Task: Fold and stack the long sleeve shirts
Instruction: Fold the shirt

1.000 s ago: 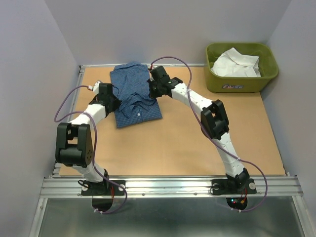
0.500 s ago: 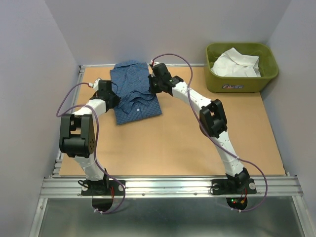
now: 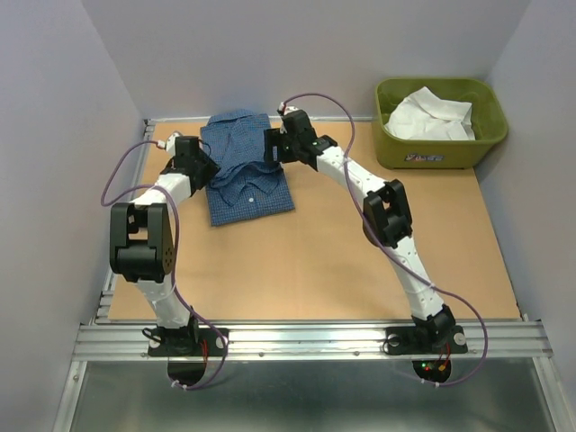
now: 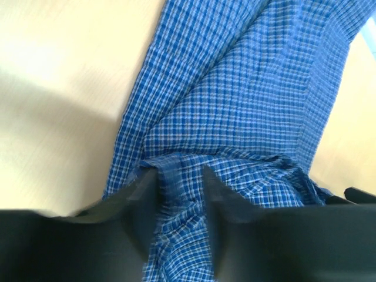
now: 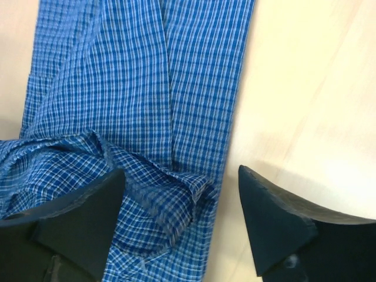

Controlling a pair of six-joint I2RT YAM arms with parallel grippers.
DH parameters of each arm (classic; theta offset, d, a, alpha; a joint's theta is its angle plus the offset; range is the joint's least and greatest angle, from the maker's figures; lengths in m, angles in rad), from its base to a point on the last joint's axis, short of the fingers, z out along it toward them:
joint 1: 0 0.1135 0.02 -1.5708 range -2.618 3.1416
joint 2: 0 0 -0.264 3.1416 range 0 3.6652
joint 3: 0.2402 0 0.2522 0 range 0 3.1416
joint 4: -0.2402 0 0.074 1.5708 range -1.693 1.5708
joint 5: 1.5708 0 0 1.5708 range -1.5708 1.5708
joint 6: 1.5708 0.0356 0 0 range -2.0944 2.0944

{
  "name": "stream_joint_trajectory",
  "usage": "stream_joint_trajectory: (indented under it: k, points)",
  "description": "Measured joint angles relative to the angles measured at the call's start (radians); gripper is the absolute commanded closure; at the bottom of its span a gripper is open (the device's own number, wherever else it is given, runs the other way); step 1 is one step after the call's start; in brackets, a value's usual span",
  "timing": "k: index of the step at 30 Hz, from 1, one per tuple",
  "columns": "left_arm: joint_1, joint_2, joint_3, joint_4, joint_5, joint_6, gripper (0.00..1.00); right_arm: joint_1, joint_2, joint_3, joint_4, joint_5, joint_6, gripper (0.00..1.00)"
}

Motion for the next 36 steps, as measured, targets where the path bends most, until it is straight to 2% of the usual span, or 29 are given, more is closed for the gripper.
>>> stream_joint_trajectory:
  k: [2, 3, 6, 11, 14, 18, 21, 26, 28, 36]
  points:
    - [0.008, 0.000, 0.021, 0.002, 0.009, 0.006, 0.23, -0.010, 0.000, 0.011, 0.010, 0.000, -0.006, 0.05]
    - [0.011, -0.001, 0.029, 0.004, 0.012, 0.006, 0.15, -0.015, -0.004, 0.014, 0.023, 0.000, -0.015, 0.04]
    - [0.025, -0.019, 0.047, 0.004, 0.015, 0.018, 0.01, -0.025, -0.026, 0.013, 0.024, -0.001, -0.048, 0.03]
    - [0.036, -0.146, 0.053, -0.031, 0.011, 0.056, 0.01, -0.034, -0.155, -0.079, 0.039, -0.050, -0.089, 0.03]
    - [0.035, -0.253, 0.047, -0.061, 0.009, 0.071, 0.02, -0.032, -0.300, -0.233, 0.059, -0.095, -0.083, 0.04]
    - [0.033, -0.407, -0.033, -0.079, 0.011, 0.082, 0.16, -0.024, -0.450, -0.417, 0.076, -0.140, -0.055, 0.11]
    - [0.019, -0.496, -0.161, -0.097, 0.030, 0.080, 0.34, -0.009, -0.526, -0.565, 0.112, -0.163, -0.031, 0.18]
    - [-0.021, -0.504, -0.317, -0.153, 0.071, 0.077, 0.43, 0.023, -0.585, -0.806, 0.169, -0.198, 0.016, 0.22]
    - [-0.033, -0.474, -0.325, -0.164, 0.080, 0.077, 0.48, 0.034, -0.622, -0.914, 0.175, -0.209, 0.036, 0.22]
    - [-0.049, -0.315, -0.295, -0.129, 0.085, 0.075, 0.48, 0.046, -0.863, -1.160, 0.239, -0.221, 0.066, 0.22]
